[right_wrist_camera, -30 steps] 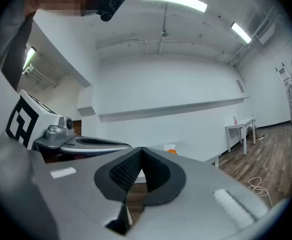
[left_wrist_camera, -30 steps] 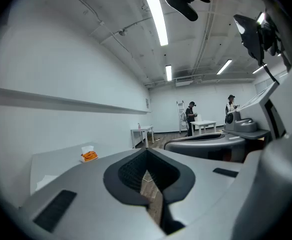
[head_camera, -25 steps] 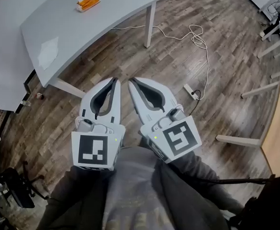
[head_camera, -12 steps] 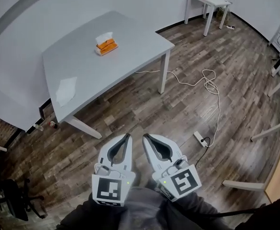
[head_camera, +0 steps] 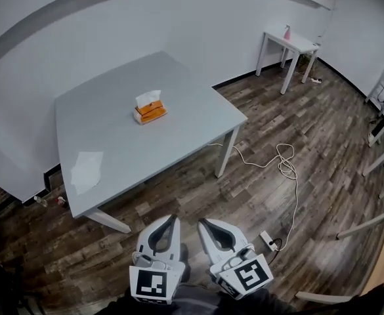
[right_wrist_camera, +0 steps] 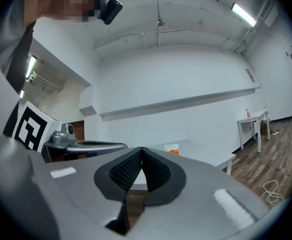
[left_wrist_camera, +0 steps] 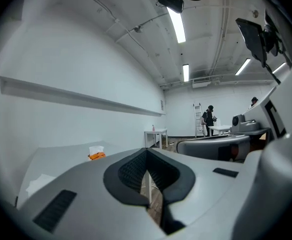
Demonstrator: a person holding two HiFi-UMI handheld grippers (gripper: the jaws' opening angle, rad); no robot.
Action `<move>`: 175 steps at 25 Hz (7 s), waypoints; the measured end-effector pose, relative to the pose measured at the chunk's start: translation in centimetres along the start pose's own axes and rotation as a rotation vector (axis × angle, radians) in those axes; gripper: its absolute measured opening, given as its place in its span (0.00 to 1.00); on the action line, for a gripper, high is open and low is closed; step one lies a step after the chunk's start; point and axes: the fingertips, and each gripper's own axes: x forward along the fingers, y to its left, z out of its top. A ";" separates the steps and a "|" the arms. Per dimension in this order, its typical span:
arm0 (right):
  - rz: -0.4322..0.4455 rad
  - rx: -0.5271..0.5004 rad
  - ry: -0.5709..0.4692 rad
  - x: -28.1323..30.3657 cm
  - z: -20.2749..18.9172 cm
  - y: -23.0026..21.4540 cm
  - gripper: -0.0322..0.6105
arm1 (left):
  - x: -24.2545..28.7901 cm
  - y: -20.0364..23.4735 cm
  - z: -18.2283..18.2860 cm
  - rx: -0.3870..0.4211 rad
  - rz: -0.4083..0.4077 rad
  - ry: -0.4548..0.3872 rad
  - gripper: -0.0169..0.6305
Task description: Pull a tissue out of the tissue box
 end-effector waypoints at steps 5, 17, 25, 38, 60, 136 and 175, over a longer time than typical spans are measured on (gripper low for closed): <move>-0.020 0.002 0.033 7.4 0.4 -4.2 0.05 | 6.7 5.1 0.9 -0.017 -0.012 0.001 0.03; 0.041 -0.025 0.032 20.2 2.1 -9.5 0.05 | 16.1 13.4 0.7 -0.034 0.004 0.044 0.03; 0.097 0.016 0.045 26.7 0.5 -17.1 0.05 | 24.8 15.9 -0.7 -0.026 0.069 0.106 0.03; 0.383 0.062 0.184 40.0 0.1 -31.4 0.05 | 43.4 21.5 0.9 -0.075 0.331 0.175 0.03; 0.599 -0.032 0.251 57.2 -1.9 -29.1 0.05 | 48.5 36.9 -3.1 -0.263 0.513 0.182 0.03; 0.974 -0.294 0.118 47.4 4.8 -19.2 0.05 | 39.1 34.1 -3.9 -0.330 0.632 0.199 0.03; 0.944 -0.539 0.586 53.4 -29.3 16.8 0.07 | -3.3 45.8 -16.3 -0.561 1.081 0.321 0.03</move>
